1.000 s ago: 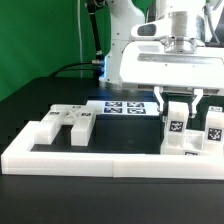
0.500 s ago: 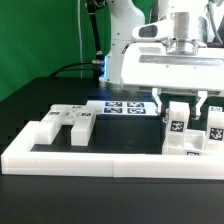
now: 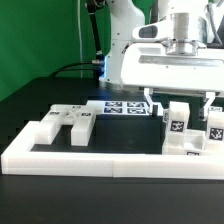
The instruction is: Assemble chair
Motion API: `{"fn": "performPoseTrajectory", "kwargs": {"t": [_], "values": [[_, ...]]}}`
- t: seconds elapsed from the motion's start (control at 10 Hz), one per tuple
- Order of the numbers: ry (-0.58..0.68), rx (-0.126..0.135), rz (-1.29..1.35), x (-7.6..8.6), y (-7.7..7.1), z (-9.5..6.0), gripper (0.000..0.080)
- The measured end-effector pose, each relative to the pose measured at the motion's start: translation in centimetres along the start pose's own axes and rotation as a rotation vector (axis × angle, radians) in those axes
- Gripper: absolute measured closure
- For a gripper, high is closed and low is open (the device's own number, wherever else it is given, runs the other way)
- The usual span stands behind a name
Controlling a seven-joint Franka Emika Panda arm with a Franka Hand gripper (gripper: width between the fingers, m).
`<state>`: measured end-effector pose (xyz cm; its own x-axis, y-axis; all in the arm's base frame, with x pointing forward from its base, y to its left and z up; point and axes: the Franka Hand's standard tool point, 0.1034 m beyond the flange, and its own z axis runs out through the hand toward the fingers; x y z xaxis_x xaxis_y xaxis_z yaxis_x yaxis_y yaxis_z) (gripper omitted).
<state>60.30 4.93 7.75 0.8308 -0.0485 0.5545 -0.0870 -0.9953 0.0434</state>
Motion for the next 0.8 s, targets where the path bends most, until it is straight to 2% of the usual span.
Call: {"fn": "performPoseTrajectory", "kwargs": {"t": [0.2,0.5,0.6,0.8], "values": [[-0.009,0.009,-0.015,1.1,0.3,-1.0,0.0151],[-0.047,0.016,-0.006,1.9,1.0,-1.7,0.0151],[-0.115,0.021,-0.001,1.2,1.1,-1.2,0.0151],[-0.290,0.043,0.013,0.9,0.8,-0.7,0.0151]]}}
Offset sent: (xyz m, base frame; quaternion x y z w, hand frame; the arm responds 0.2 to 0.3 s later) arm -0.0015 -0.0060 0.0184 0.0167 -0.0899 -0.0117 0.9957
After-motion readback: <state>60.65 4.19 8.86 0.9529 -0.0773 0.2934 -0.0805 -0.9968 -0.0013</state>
